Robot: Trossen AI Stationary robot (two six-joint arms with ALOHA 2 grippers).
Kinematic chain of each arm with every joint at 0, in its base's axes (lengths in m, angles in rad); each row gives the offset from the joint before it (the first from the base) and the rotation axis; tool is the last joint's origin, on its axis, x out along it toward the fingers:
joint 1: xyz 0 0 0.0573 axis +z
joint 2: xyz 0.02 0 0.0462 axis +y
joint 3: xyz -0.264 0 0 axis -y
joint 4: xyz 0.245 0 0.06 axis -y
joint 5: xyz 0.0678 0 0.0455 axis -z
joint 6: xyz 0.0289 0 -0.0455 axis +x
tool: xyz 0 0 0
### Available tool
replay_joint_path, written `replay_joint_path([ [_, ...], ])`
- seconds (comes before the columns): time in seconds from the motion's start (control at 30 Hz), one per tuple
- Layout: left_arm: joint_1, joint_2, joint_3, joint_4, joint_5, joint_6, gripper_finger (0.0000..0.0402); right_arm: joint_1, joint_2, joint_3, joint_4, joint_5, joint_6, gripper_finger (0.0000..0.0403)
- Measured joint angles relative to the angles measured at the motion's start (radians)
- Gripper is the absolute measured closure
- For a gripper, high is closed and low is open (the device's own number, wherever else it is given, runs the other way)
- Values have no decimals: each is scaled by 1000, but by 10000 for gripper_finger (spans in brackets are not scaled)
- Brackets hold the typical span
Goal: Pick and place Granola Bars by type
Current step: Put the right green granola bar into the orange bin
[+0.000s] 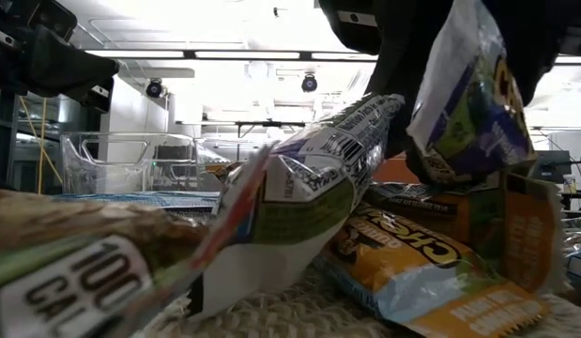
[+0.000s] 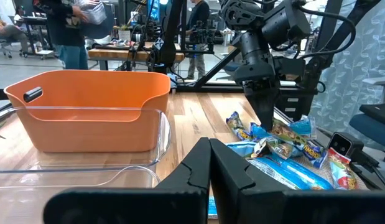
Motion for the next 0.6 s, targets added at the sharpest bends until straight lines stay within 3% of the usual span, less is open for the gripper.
replay_joint_path([
  [0.33, 0, 0, 0, 0, 0, 0, 400, 0, -10, 1, 12, 14, 2, 371],
  [0.6, 0, 0, 0, 0, 0, 0, 400, 0, -49, 2, 49, 100, 39, 368],
])
